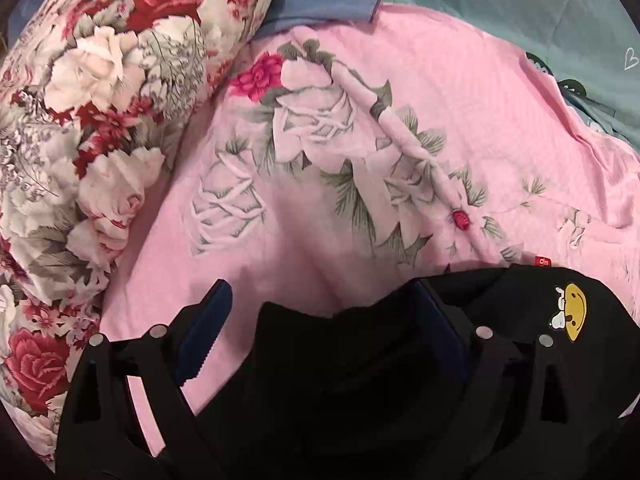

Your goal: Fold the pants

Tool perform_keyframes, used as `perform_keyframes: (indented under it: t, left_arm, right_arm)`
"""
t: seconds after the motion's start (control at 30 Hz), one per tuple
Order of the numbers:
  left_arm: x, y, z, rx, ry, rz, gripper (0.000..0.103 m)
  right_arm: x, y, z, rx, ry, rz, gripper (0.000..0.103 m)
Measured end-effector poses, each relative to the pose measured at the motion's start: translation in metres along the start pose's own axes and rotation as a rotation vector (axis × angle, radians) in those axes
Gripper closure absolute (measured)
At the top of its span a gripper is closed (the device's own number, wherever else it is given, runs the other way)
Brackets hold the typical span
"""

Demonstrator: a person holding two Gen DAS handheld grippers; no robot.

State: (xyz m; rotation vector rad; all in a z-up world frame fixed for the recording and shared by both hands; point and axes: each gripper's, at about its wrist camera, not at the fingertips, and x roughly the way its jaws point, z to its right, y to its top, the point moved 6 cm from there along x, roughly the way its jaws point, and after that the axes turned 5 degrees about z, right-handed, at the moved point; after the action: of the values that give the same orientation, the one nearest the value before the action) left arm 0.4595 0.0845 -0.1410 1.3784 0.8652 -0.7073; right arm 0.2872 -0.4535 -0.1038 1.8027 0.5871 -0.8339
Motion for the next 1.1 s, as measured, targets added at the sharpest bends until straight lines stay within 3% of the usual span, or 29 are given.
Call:
perform_keyframes:
  t: [0.1, 0.17, 0.23, 0.3, 0.37, 0.43, 0.5, 0.57, 0.6, 0.63, 0.67, 0.73, 0.83, 0.97, 1.1]
  left_arm:
    - [0.0, -0.001, 0.008, 0.046, -0.023, 0.01, 0.034]
    - [-0.001, -0.001, 0.014, 0.095, -0.001, 0.022, 0.035]
    - [-0.001, -0.003, 0.02, 0.136, -0.011, 0.009, 0.045]
    - [-0.003, -0.005, 0.025, 0.183, -0.013, 0.002, 0.047]
    - [-0.006, -0.008, 0.028, 0.236, -0.004, 0.006, 0.046]
    - [-0.002, -0.01, 0.025, 0.252, 0.013, -0.001, 0.03]
    - [0.001, -0.01, 0.02, 0.228, 0.02, 0.0, 0.021]
    - [0.002, -0.01, 0.016, 0.22, 0.017, 0.006, 0.019]
    - [0.002, -0.01, 0.016, 0.224, 0.006, 0.007, 0.025]
    - [0.0, -0.011, 0.02, 0.23, -0.026, 0.006, 0.047]
    - [-0.003, -0.012, 0.024, 0.237, -0.06, 0.005, 0.061]
    - [-0.01, -0.011, 0.03, 0.259, -0.04, 0.029, 0.079]
    - [-0.026, -0.008, 0.035, 0.258, -0.014, 0.085, 0.085]
    - [-0.053, 0.0, 0.03, 0.198, -0.04, 0.136, 0.086]
    - [-0.078, 0.008, 0.019, 0.126, -0.038, 0.193, 0.086]
  right_arm:
    - [0.001, -0.001, -0.001, -0.004, 0.003, -0.001, 0.06]
    - [0.004, -0.003, -0.002, -0.021, -0.01, -0.007, 0.06]
    - [0.006, -0.004, -0.002, -0.03, -0.023, -0.014, 0.06]
    - [0.006, -0.004, -0.003, -0.024, -0.01, -0.017, 0.06]
    - [0.005, -0.005, -0.005, -0.034, -0.01, -0.015, 0.06]
    - [0.004, -0.005, -0.007, -0.049, -0.015, -0.012, 0.06]
    - [0.004, -0.006, -0.007, -0.054, -0.019, -0.014, 0.06]
    - [0.004, -0.006, -0.005, -0.046, -0.019, -0.016, 0.06]
    - [0.003, -0.007, -0.004, -0.043, -0.018, -0.018, 0.06]
    - [0.003, -0.007, -0.004, -0.043, -0.017, -0.019, 0.06]
    - [0.002, -0.007, -0.004, -0.046, -0.018, -0.019, 0.06]
    - [0.0, -0.006, -0.001, -0.052, -0.032, -0.018, 0.06]
    - [-0.004, -0.002, 0.011, -0.029, -0.06, -0.01, 0.06]
    - [-0.006, 0.005, 0.023, -0.022, -0.096, -0.006, 0.06]
    - [0.01, 0.008, 0.024, -0.073, -0.133, -0.062, 0.06]
